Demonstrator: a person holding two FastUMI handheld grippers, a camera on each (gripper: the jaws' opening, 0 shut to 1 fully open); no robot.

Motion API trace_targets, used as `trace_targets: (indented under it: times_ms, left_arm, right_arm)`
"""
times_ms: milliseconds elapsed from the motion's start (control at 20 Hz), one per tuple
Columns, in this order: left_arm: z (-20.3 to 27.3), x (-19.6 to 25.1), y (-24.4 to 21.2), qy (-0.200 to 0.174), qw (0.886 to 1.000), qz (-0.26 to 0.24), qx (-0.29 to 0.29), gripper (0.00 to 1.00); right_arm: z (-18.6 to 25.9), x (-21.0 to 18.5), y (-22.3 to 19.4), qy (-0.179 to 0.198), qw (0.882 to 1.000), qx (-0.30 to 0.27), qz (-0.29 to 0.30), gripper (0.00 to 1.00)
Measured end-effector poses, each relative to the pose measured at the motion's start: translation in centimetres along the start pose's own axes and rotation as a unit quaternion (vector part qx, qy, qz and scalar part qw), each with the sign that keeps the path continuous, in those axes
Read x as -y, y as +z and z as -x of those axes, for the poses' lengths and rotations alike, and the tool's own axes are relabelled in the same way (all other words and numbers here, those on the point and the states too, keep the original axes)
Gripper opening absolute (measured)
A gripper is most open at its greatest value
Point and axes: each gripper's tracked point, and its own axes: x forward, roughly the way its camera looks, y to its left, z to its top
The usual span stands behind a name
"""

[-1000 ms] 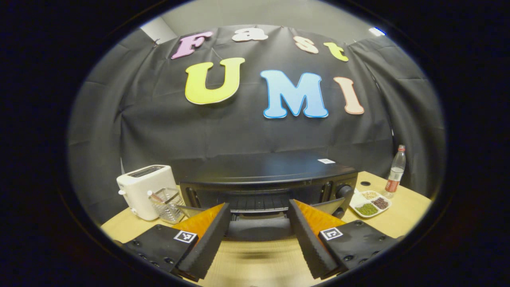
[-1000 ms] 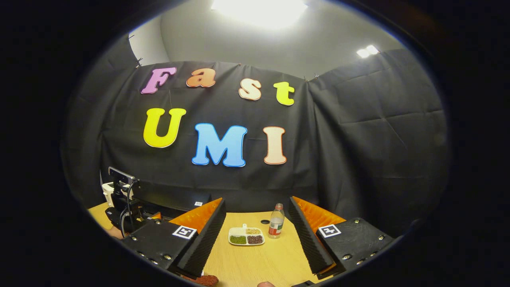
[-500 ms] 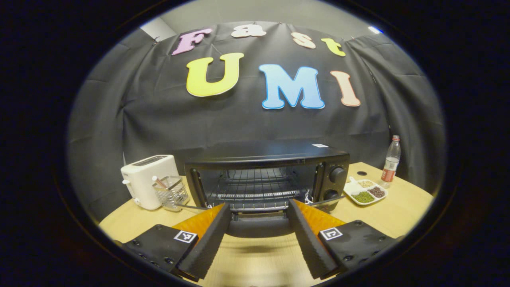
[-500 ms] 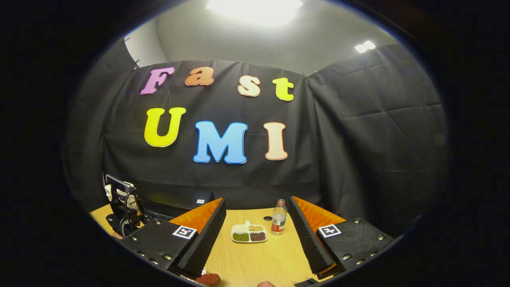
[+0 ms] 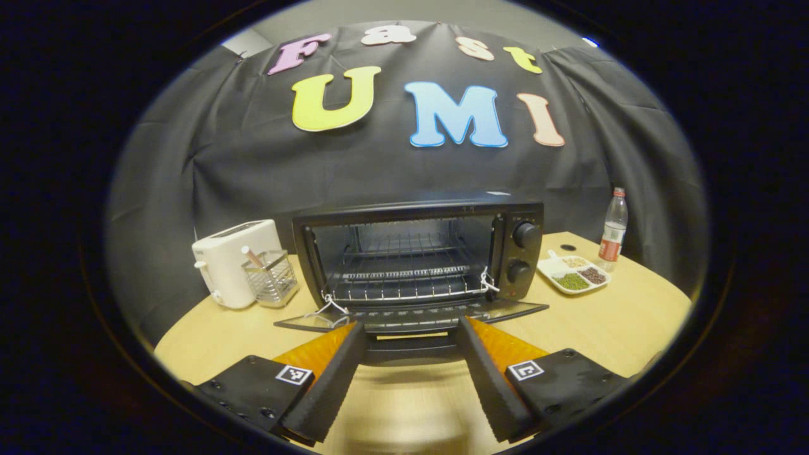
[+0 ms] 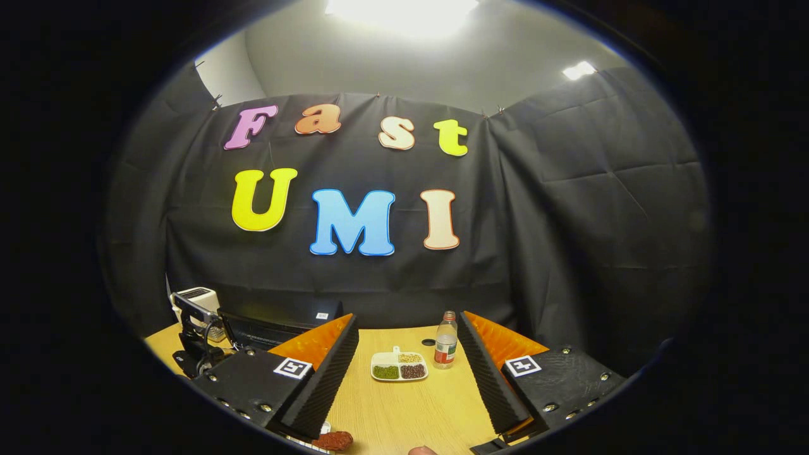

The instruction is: Open the electric oven with the left hand, put the food in, and close the electric oven.

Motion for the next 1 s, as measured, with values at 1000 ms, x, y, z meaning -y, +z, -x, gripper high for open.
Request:
trace_targets:
  times_ms: [1000]
  left_arm:
    - [5.5,0.0,0.4,0.021,1.000,-0.007,0.005,0.97]
  right_arm:
    - [1.0,0.5,-2.4,0.052,0.998,-0.031,-0.022,0.95]
